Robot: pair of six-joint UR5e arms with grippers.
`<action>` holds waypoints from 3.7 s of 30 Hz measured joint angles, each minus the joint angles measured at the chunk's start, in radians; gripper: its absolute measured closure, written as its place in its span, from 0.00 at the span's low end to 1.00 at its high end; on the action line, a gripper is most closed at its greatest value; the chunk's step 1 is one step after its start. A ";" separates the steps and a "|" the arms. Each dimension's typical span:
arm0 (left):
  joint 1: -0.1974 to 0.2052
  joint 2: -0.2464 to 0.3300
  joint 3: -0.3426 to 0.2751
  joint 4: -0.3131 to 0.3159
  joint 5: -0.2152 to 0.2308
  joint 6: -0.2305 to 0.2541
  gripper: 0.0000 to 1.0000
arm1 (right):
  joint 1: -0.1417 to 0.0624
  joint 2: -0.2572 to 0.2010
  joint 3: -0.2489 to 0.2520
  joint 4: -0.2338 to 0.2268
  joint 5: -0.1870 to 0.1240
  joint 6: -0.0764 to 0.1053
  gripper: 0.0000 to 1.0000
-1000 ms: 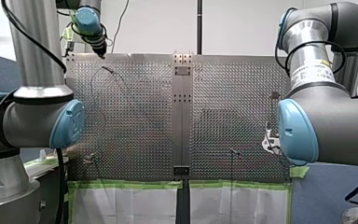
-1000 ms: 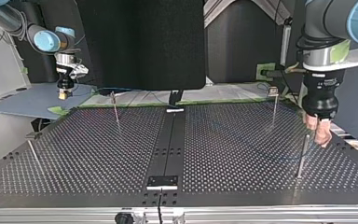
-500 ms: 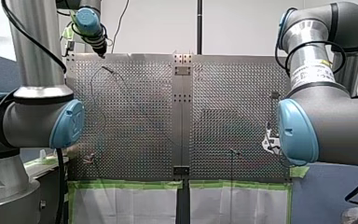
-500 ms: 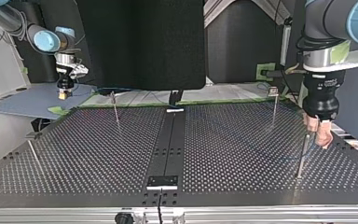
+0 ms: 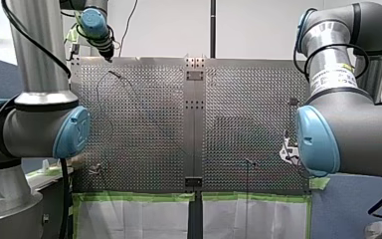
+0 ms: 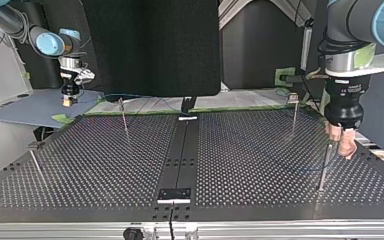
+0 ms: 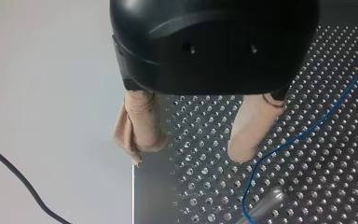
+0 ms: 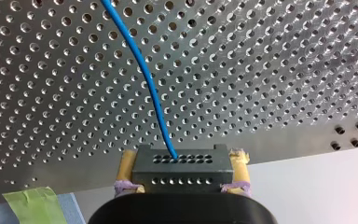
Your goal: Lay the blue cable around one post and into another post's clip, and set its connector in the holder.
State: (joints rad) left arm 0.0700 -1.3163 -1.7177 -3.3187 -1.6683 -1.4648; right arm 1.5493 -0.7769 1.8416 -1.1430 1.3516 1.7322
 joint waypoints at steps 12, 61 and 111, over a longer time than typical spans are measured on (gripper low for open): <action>-0.026 0.005 -0.028 0.001 0.032 0.016 0.00 | -0.001 0.000 0.000 -0.002 0.000 0.000 1.00; -0.459 -0.405 0.112 0.427 -0.295 -0.356 0.00 | -0.031 -0.001 -0.001 0.042 0.006 -0.057 1.00; -0.867 -0.812 0.038 0.835 -0.332 -0.532 0.00 | -0.003 -0.001 0.000 0.100 0.002 -0.087 1.00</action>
State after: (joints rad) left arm -0.7969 -2.1286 -1.6801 -2.4841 -2.0002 -1.9966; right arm 1.5464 -0.7775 1.8418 -1.0434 1.3533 1.6449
